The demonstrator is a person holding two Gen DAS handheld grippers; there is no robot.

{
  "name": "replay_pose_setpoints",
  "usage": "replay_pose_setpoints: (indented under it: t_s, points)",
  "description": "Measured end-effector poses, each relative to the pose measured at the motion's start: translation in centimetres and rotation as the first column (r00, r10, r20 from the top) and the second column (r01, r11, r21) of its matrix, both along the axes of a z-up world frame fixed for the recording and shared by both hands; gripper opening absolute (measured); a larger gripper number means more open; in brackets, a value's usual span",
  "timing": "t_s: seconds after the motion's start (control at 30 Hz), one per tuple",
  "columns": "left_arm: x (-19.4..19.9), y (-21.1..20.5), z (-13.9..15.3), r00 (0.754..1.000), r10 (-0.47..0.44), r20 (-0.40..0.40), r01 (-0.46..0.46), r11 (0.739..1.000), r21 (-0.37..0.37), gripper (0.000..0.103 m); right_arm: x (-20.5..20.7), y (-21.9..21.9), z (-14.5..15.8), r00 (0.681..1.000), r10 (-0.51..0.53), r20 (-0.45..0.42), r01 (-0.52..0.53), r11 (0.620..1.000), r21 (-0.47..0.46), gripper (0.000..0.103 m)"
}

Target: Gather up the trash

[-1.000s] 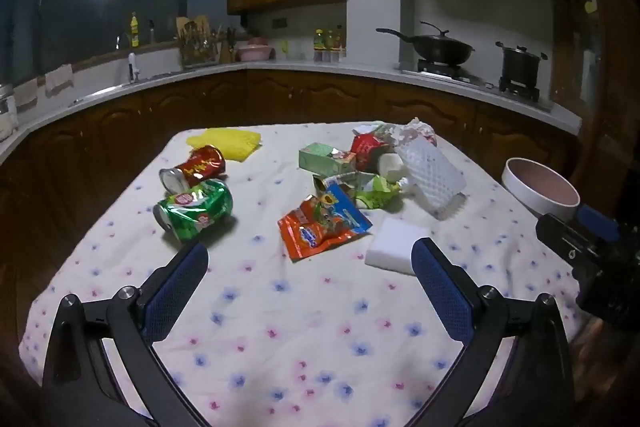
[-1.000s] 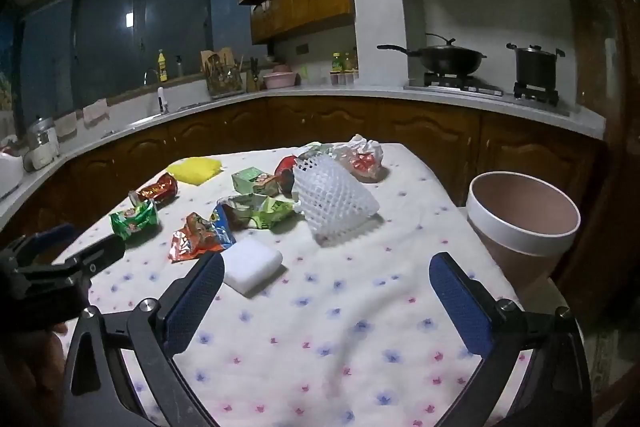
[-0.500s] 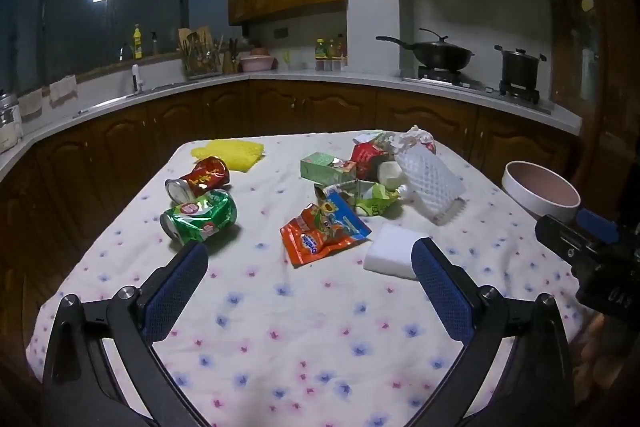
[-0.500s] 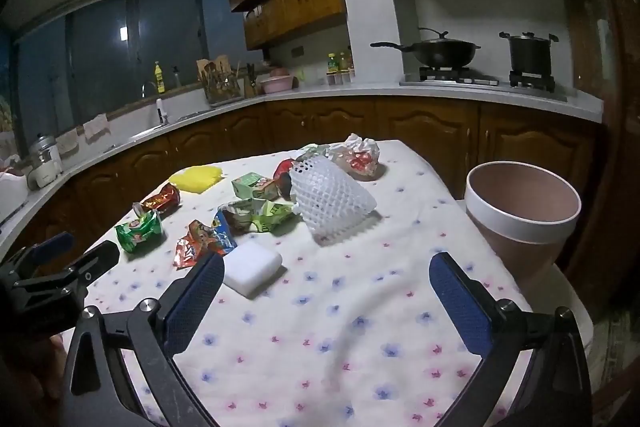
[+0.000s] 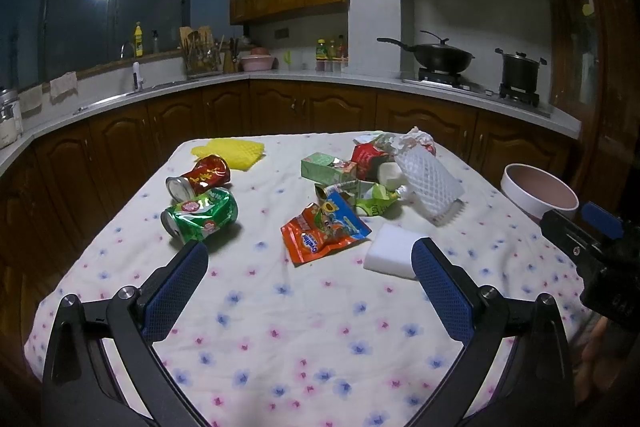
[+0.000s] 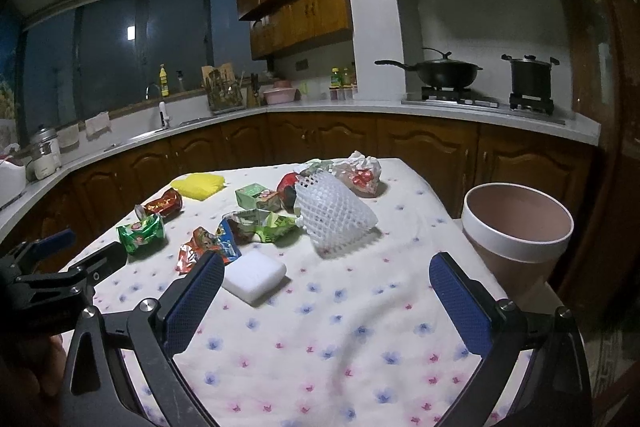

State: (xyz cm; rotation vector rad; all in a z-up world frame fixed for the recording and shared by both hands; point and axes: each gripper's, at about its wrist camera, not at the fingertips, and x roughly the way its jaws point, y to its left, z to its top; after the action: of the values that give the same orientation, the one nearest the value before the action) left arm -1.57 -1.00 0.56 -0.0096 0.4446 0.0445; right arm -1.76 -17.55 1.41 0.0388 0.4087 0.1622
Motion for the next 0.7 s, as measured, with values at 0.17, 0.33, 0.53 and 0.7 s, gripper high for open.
replay_pose_setpoints:
  t_s: [0.17,0.33,0.53,0.7]
  points:
    - [-0.30,0.27,-0.03,1.000,0.000,0.003,0.000,1.000,0.003,0.103,0.13,-0.01,0.09,1.000,-0.003,-0.002,0.003,1.000,0.001,0.103]
    - [-0.30,0.21,-0.10,1.000,-0.005,0.002,0.005,1.000,-0.001,0.103,0.00,-0.31,0.12,1.000,-0.008,-0.001,0.008,1.000,-0.002,0.103]
    - [-0.44,0.28,0.00,1.000,-0.014,0.005,0.014,1.000,-0.005,0.103,-0.05,-0.32,0.32,1.000,-0.018,0.003,0.018,1.000,-0.004,0.103]
    - [-0.42,-0.02,0.03,1.000,-0.013,0.006,0.013,1.000,-0.003,0.103,-0.04,-0.37,0.35,1.000,-0.015,0.002,0.015,1.000,-0.007,0.103]
